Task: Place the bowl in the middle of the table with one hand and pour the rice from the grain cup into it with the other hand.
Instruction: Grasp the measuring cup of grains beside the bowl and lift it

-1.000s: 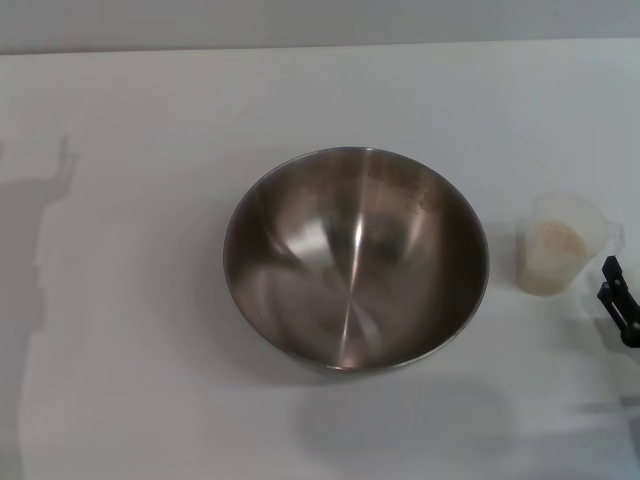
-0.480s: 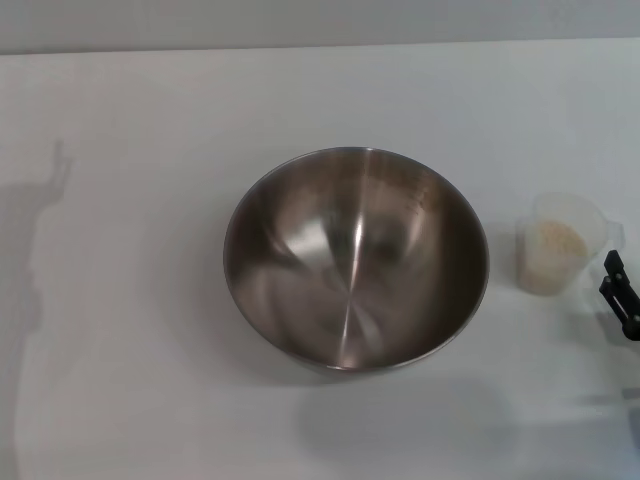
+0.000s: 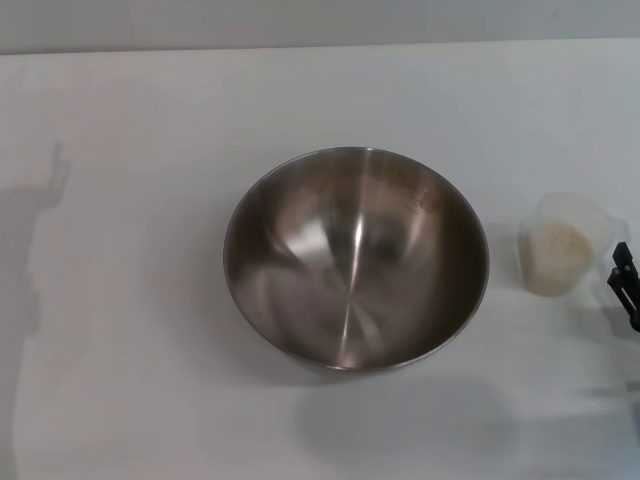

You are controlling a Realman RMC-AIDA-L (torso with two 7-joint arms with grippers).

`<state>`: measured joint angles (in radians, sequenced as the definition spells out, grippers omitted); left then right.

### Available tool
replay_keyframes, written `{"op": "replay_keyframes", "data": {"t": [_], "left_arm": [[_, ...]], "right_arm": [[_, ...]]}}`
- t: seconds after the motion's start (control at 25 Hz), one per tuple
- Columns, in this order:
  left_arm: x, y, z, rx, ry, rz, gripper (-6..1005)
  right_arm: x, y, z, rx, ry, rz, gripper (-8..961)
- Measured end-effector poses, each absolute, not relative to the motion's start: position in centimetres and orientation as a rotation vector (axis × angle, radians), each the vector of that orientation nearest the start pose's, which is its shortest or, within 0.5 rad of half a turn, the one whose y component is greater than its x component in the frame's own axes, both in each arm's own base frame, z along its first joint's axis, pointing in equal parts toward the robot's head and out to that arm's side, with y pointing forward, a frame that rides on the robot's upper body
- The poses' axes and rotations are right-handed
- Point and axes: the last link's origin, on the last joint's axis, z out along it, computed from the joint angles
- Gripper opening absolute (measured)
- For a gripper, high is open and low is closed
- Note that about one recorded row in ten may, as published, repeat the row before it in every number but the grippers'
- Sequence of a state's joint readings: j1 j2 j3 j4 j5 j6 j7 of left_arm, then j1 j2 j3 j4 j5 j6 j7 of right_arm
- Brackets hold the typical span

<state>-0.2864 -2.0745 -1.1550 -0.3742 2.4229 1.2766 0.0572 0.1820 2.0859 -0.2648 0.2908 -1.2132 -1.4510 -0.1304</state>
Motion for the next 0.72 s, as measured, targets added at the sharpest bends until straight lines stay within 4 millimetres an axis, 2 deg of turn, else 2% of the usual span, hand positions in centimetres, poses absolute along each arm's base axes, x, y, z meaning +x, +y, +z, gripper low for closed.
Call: {"op": "replay_keyframes", "data": {"t": [0.72], "left_arm": [[-33.2,30.8,2.4,-1.343,-0.400,-0.687,827]], "right_arm": [[37.0,21.4,-4.6,-1.589,0.559,0.464,813]]}}
